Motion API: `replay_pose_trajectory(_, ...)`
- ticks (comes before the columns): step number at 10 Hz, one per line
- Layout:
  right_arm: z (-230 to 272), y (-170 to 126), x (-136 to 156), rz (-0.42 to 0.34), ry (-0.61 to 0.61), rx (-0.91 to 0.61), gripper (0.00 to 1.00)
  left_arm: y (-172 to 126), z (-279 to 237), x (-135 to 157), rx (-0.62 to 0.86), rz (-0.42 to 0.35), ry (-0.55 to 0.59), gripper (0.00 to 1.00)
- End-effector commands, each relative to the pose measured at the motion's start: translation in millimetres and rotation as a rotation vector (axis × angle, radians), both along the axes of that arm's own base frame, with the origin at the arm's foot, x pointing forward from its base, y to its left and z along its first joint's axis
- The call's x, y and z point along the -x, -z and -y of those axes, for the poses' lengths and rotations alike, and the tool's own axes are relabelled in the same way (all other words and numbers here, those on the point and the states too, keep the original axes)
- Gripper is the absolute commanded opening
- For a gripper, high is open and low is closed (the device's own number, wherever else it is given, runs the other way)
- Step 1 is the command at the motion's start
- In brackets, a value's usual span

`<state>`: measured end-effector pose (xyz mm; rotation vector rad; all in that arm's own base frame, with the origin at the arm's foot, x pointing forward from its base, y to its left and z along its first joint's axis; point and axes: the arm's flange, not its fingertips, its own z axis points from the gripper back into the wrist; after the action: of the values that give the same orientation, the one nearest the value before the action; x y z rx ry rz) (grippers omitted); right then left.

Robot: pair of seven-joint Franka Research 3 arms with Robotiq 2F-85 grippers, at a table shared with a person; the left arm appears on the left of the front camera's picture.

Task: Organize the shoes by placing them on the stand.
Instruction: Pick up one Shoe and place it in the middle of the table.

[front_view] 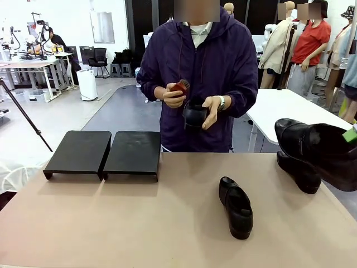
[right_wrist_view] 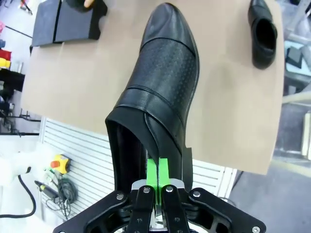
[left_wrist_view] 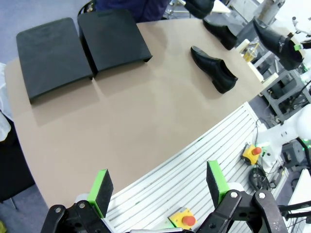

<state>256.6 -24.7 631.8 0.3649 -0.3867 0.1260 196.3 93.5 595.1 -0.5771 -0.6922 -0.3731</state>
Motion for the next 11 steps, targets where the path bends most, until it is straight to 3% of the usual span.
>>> replay_pose_trajectory(1,3.4,-7.7,-6.2,-0.019,-0.012,-0.016,0.0,0.2,-0.1,1.3,0.01,0.01,0.018,1.0)
replay_pose_trajectory(6,-24.7,13.8,-7.2,-0.025,0.045,-0.055,0.0,0.2,-0.1,1.3,0.01,0.01,0.018,1.0)
replay_pose_trajectory(11,47.4,24.8,11.3,-0.094,0.22,-0.097,0.0,0.2,-0.1,1.3,0.01,0.01,0.018,1.0)
